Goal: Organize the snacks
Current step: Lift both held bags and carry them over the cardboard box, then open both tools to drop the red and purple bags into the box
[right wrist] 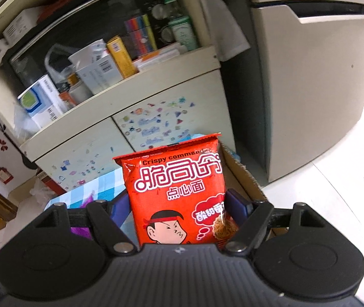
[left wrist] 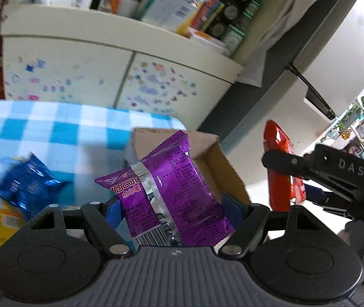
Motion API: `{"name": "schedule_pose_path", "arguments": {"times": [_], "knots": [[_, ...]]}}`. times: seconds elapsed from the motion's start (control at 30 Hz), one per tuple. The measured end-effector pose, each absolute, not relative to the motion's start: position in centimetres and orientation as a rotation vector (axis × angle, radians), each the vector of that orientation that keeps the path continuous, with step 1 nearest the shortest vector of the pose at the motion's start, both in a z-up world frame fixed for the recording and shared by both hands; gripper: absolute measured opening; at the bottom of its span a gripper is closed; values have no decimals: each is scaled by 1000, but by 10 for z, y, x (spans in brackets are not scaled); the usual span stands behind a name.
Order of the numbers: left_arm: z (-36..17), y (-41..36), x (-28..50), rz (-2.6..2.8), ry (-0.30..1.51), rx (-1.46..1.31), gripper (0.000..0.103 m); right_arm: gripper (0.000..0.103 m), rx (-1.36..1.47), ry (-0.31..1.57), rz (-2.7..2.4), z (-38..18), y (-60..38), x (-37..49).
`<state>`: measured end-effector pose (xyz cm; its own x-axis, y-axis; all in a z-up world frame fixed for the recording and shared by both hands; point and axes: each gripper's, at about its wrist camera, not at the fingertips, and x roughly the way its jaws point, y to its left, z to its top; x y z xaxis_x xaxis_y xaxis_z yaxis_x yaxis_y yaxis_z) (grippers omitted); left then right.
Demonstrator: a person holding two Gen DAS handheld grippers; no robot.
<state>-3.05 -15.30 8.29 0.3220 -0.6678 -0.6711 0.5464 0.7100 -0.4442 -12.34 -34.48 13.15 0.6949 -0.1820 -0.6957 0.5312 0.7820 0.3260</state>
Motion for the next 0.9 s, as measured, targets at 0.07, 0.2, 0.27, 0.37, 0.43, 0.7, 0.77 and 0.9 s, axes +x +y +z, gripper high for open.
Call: {"name": "schedule_pose_path", "arguments": {"times": [0.07,0.2,0.27,0.37,0.43,0.7,0.77,0.9], "knots": [[80,-165,-36,-810,956,-136,82,78,554,694,-432,131,-349,-127],[75,-184,-44,-812,962,-99,82,78,576,690,-442,129,-356,-130],[71,-192,-48,-807,971,-79,82,78,581,695,-447,128,-359,-131],[67,-199,-51,-797,981,-50,82,78,596,709,-460,124,-363,-132],[65,-203,-54,-785,985,-20,82,78,607,720,-470,121,-366,-131],[77,-207,-63,-742,920,101,90,79,623,772,-493,110,-367,-125],[81,-208,-66,-732,895,143,95,84,624,788,-497,109,-367,-123],[85,-208,-73,-702,845,229,99,89,639,772,-501,111,-368,-124]]}}
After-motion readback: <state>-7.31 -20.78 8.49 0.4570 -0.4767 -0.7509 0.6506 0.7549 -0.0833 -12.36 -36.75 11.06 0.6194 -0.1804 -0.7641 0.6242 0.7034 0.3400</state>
